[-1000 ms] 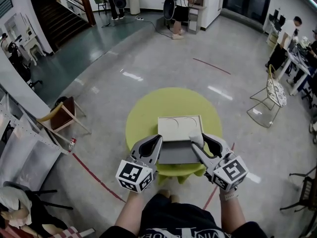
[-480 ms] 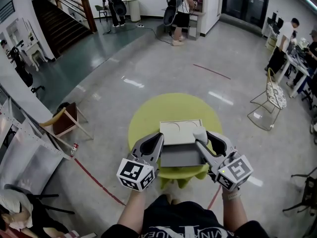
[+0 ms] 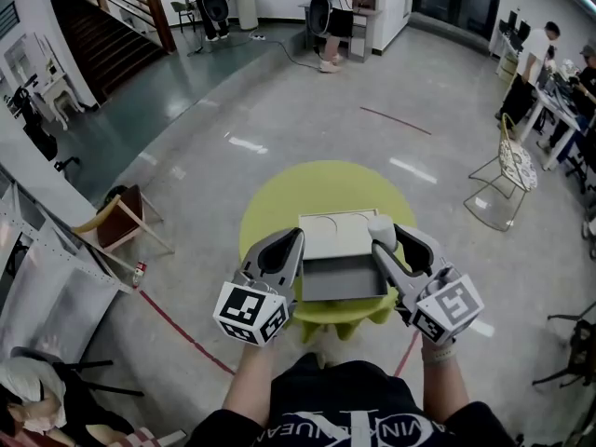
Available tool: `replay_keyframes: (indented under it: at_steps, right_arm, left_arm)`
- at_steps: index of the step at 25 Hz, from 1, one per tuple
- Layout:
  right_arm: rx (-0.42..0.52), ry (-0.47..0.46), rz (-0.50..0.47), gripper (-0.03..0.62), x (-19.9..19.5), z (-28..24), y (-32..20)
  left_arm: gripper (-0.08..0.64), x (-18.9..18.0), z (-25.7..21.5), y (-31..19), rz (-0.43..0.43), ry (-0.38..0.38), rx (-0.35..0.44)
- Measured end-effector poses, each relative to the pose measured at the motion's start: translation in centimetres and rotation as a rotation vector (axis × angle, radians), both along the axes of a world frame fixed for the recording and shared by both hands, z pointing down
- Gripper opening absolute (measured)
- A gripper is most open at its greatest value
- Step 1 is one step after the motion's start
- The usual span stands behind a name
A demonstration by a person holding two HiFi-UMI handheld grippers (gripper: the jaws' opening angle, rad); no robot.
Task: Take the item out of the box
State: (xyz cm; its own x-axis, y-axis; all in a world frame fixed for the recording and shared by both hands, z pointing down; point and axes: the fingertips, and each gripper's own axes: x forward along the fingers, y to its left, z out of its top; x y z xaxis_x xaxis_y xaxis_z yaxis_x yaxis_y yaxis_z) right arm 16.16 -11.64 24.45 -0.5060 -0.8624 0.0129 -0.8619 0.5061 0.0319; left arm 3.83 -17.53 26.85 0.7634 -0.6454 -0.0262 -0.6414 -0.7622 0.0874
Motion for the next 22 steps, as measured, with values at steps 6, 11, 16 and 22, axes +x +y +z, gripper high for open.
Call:
replay_keyframes:
  at_steps: [6, 11, 16, 22]
  right_arm:
    - [0.002, 0.001, 0.004, 0.156, -0.1, 0.1, -0.1]
    - [-0.004, 0.000, 0.010, 0.156, 0.1, 0.6, -0.3]
    - [-0.012, -0.001, 0.015, 0.156, 0.3, 0.8, -0.2]
    - [-0.015, -0.003, 0.021, 0.156, 0.5, 0.9, -0.5]
  left_arm:
    - [0.015, 0.0, 0.5, -0.1, 0.003, 0.002, -0.008]
    - [0.015, -0.1, 1.2, -0.2, 0.001, 0.003, -0.021]
    - [0.015, 0.0, 1.5, -0.2, 0.002, 0.003, -0.033]
    - [0.015, 0.1, 1.9, -0.4, 0.006, 0.002, -0.046]
